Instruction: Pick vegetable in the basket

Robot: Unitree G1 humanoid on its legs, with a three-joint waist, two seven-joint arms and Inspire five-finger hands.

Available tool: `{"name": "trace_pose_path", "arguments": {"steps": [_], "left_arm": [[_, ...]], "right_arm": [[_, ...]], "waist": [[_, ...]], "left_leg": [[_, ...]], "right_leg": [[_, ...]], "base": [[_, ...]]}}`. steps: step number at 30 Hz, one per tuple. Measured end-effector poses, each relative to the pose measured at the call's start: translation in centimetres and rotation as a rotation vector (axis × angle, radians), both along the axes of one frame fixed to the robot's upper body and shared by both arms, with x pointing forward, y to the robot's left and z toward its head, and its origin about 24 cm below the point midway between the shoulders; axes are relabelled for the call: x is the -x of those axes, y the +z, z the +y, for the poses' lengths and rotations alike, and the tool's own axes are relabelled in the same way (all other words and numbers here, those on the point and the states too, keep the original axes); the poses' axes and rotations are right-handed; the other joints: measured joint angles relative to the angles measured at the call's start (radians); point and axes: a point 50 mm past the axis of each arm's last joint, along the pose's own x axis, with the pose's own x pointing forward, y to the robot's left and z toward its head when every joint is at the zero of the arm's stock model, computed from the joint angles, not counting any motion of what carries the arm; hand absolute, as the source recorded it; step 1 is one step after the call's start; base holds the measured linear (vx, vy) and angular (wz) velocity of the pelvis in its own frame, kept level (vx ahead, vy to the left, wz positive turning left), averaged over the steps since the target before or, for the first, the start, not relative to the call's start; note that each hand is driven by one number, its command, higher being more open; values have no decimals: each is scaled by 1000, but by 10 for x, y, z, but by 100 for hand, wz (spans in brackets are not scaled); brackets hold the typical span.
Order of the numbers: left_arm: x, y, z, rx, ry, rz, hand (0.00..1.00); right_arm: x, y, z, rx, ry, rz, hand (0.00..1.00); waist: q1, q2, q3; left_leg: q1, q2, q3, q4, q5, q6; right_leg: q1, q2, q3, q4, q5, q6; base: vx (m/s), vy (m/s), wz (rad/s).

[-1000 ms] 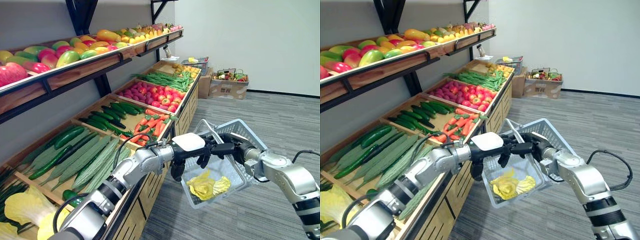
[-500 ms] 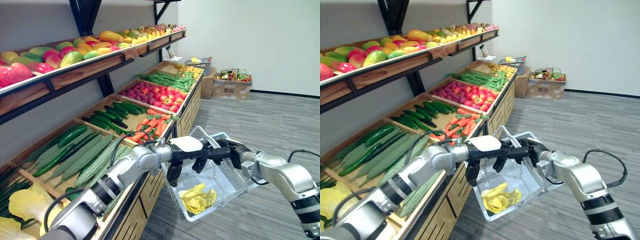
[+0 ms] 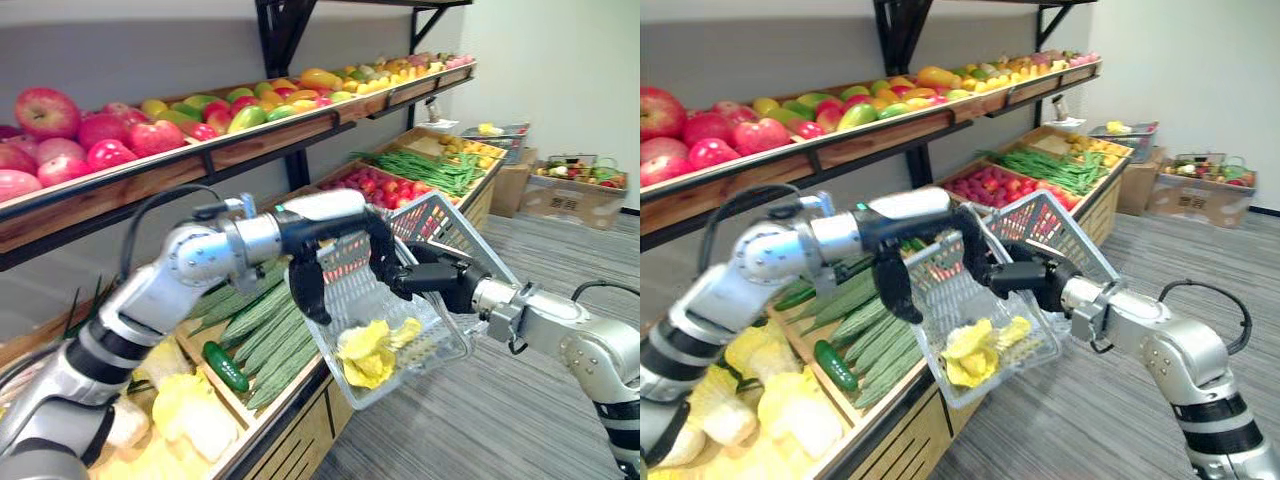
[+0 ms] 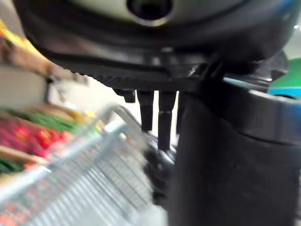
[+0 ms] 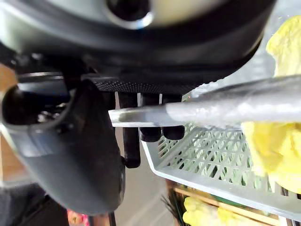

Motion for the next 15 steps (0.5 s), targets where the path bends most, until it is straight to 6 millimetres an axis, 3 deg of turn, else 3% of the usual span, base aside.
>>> {"name": "trace_pose_path", "arguments": {"steps": [1,2,4,6,9,10,15], "left_arm": [[-6,15,39,77,190,-63,100],[-7,20,60,122,289,-89,100],[1,26,124,258,577,-151,100],[12,16,151,300,700,-150,100],[19,-20,167,249,778,-23,100],[23,-21,157,240,728,-41,100],[32,-30,160,260,720,-25,100]], "right_arm": [[4,-2,-3,-3,0,8,0],[6,-3,-5,-1,-4,12,0],[13,-12,-13,3,-26,46,0],[19,-22,-22,5,-62,85,0],[24,-32,-25,14,-76,125,0],[24,-32,-25,10,-77,126,0],[25,-32,-26,6,-75,124,0]], "waist": [[-2,0,0],[-3,0,0],[-8,-2,-1],[-5,-11,-6],[10,-36,-14],[13,-56,-19],[1,-69,-26]], "left_leg": [[0,1,0,-1,0,0],[0,1,0,-2,0,0],[1,1,-4,-8,1,2],[6,0,-15,-18,4,6],[12,-4,-41,-24,7,11],[5,-11,-58,-26,13,19],[-8,-31,-82,-38,28,34]], "right_leg": [[0,0,-3,0,-1,-1],[1,0,-5,0,-1,-1],[1,0,-17,0,-2,-2],[6,-2,-33,-1,-3,-3],[21,-9,-74,-5,-5,-4],[21,-18,-87,-6,-7,-2],[21,-40,-107,-6,-8,1]], "base": [[11,40,7],[9,28,5],[3,24,6],[-6,26,18],[-46,26,27],[-64,29,29],[-87,41,16]]}}
